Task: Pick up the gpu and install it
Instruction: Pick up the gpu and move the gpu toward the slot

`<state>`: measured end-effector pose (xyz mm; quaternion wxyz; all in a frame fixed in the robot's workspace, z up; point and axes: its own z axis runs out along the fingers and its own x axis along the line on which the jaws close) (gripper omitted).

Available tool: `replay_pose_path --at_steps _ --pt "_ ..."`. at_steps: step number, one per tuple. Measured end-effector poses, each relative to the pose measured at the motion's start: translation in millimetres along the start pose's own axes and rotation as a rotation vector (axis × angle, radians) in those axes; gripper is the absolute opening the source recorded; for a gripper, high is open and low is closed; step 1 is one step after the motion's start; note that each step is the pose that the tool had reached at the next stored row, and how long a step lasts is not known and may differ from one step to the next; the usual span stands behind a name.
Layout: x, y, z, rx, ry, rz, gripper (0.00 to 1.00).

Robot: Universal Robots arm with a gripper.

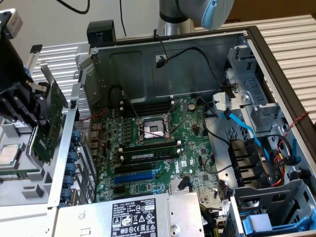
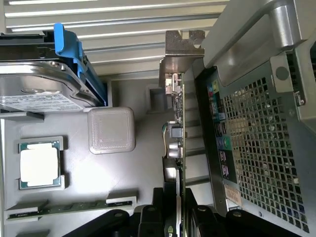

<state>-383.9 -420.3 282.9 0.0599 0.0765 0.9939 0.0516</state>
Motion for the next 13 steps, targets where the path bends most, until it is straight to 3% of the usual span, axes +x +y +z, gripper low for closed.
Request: replay_pose_path --at_steps 5,10,13 --pt "-2.2 1.1 -18.4 -0.0029 0.0003 0.000 0.27" --pt "-2.4 1.2 -20.4 -0.0038 0.0006 0.001 0.27" --pt "-3.9 2.7 -33.5 -0.0041 0.0002 0.000 0.27"
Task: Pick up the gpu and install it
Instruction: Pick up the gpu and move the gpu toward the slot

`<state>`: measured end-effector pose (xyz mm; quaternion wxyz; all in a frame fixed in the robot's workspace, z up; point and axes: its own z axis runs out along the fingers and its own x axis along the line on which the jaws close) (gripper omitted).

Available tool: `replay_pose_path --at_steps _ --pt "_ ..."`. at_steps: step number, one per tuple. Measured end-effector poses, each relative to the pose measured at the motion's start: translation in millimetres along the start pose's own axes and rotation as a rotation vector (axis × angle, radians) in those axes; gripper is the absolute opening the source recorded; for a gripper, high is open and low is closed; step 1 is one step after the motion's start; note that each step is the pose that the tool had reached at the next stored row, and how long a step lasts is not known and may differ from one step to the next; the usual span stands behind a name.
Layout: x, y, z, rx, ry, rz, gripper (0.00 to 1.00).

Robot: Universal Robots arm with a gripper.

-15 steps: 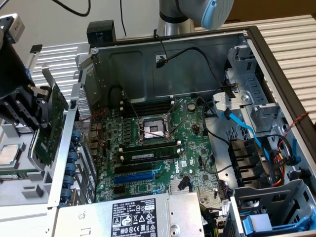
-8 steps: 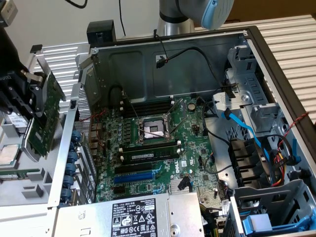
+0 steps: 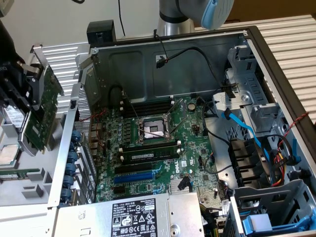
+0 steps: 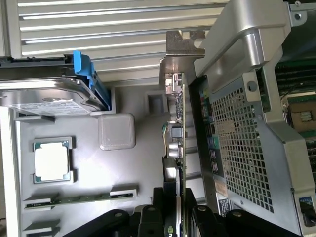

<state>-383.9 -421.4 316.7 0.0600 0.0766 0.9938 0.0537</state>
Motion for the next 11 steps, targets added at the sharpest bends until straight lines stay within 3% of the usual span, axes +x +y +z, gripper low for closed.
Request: replay_pose_path --at_steps 11 --pt "-5.4 5.8 -49.1 0.0001 -0.0001 0.000 0.27"
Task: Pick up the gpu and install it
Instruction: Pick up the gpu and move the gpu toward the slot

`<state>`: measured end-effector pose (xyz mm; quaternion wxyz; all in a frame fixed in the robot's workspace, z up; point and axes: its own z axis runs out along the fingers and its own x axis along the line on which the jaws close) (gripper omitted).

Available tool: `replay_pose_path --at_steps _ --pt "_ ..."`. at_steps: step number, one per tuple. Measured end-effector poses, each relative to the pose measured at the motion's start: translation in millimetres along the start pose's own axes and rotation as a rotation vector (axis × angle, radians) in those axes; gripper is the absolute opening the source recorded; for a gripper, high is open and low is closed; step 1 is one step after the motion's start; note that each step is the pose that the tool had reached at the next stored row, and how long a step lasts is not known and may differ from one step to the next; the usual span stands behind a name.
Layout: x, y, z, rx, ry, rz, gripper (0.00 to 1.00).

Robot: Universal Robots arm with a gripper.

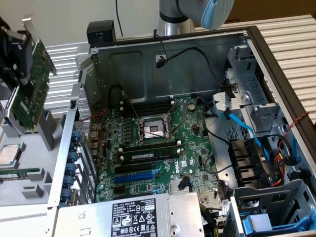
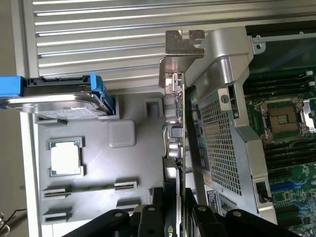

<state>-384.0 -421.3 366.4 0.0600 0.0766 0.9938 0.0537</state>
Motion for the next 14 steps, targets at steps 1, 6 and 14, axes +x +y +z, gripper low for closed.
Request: replay_pose_path --at_steps 1,6,14 --pt "-0.5 0.5 -4.4 0.0001 0.0001 0.000 0.27" --pt "-3.0 3.1 -27.0 0.0001 0.0001 0.000 0.27" --pt "-8.6 3.8 -59.7 -0.0029 0.0007 -0.002 0.27"
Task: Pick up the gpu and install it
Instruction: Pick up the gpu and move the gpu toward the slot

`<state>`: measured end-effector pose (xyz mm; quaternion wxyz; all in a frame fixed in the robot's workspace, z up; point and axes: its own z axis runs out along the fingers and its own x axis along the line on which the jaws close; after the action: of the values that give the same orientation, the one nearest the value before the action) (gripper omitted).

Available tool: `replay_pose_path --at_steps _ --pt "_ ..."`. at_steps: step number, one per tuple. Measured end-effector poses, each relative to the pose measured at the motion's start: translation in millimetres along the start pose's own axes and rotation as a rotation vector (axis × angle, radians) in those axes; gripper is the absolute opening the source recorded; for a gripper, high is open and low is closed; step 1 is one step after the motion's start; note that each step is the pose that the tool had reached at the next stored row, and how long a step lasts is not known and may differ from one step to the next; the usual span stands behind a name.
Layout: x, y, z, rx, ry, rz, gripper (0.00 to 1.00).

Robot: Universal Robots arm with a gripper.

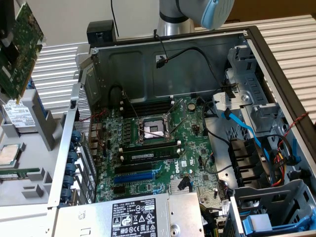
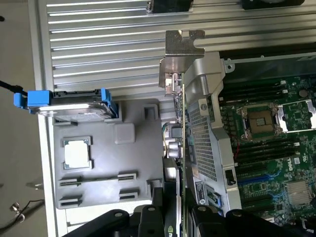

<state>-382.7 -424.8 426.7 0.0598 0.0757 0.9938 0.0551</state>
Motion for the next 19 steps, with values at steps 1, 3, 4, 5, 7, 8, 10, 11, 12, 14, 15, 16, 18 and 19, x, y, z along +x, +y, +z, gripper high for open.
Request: replay_pose_path --at_steps 1,3,4,5,7,8,10,11,12,14,15,16,18,19 --pt "0.0 0.0 -0.1 0.0000 0.0000 0.000 0.27" --pt "0.0 0.0 -0.1 -0.0001 0.0000 0.000 0.27" --pt "0.0 0.0 -0.1 -0.0001 0.0000 0.000 0.27" --pt "-0.4 -0.4 -0.2 -0.0001 0.0001 0.000 0.27" --pt "-3.9 -3.5 -0.4 0.0000 0.0005 0.000 0.27" --pt "-6.6 -5.4 -0.8 0.0001 0.0009 0.000 0.27" --pt "-13.5 -8.2 -2.6 -0.0013 0.0011 0.000 0.27" --pt "-17.3 -8.6 -4.3 -0.0024 0.0012 0.000 0.27" --pt "-21.2 -8.6 -6.8 -0.0033 0.0013 0.000 0.27" --pt "-29.0 -8.7 -12.3 -0.0043 0.0017 0.001 0.27" --pt "-32.7 -9.0 -14.6 -0.0044 0.0022 0.001 0.27" --pt "-36.0 -9.3 -16.4 -0.0042 0.0030 0.001 0.27" --pt "-41.4 -9.9 -19.0 -0.0040 0.0054 0.000 0.27" --pt "-43.6 -9.9 -19.9 -0.0039 0.0070 -0.001 0.27"
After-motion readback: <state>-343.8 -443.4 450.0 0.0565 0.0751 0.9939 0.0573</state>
